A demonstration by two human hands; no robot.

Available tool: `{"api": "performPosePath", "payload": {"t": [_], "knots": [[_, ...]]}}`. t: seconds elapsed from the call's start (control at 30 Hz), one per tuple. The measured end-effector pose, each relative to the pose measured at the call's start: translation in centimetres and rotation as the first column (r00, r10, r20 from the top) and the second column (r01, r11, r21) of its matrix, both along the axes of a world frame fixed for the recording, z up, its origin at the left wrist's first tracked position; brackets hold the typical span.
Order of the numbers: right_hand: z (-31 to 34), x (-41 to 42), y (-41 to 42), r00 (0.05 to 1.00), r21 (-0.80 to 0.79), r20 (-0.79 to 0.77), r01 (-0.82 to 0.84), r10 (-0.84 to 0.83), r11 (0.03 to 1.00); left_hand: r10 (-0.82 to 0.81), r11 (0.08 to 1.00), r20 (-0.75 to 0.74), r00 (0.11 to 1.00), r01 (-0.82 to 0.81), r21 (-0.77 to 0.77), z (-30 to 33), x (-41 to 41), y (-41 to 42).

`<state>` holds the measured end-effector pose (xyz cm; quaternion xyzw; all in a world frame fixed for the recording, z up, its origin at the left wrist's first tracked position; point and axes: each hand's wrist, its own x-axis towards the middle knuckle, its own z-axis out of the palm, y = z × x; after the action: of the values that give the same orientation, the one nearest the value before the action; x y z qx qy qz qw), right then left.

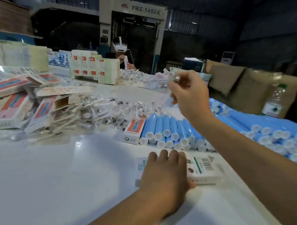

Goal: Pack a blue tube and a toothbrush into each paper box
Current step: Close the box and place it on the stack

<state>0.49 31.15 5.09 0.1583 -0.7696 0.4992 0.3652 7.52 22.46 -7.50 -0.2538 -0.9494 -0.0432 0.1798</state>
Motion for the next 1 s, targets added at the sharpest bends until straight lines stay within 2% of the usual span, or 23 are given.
{"api": "performPosePath", "payload": {"t": [0.07, 0.17, 0.27, 0.33, 0.43, 0.67, 0.83, 1.0], "knots": [[-0.4, 3.2, 3.9, 1.0, -0.235, -0.022, -0.022, 0.018, 0.972, -0.015, 0.999, -0.007, 1.0, 0.015, 0.033, 0.4, 0.0, 0.4], [-2.9, 7.1, 9.0, 0.997, -0.467, -0.01, 0.062, -0.075, 0.882, -0.002, 0.998, -0.042, 0.999, 0.005, 0.056, 0.6, -0.4, 0.6], [-6.4, 9.0, 12.0, 0.986, -0.623, 0.107, 0.168, -0.129, 0.764, 0.022, 0.996, -0.062, 0.998, -0.016, 0.086, 0.4, -0.6, 0.2], [-8.3, 9.5, 12.9, 0.975, -0.658, 0.184, 0.215, -0.122, 0.722, 0.042, 0.995, -0.068, 0.997, -0.035, 0.098, 0.4, -0.4, 0.2], [-9.5, 9.3, 13.3, 0.961, -0.672, 0.254, 0.255, -0.107, 0.695, 0.048, 0.993, -0.083, 0.995, -0.039, 0.108, 0.5, -0.3, 0.4], [-10.0, 8.9, 12.0, 0.955, -0.677, 0.285, 0.262, -0.083, 0.688, 0.035, 0.998, -0.113, 0.993, -0.028, 0.06, 0.3, 0.4, 1.1], [-11.2, 9.1, 9.6, 0.9, -0.499, 0.404, 0.368, -0.165, 0.785, 0.038, 0.996, -0.133, 0.99, -0.028, 0.08, 0.2, 0.6, 1.4], [-11.4, 9.1, 8.8, 0.879, -0.364, 0.411, 0.403, -0.244, 0.84, 0.044, 0.993, -0.151, 0.988, -0.027, 0.114, 0.3, 0.8, 1.7]]}}
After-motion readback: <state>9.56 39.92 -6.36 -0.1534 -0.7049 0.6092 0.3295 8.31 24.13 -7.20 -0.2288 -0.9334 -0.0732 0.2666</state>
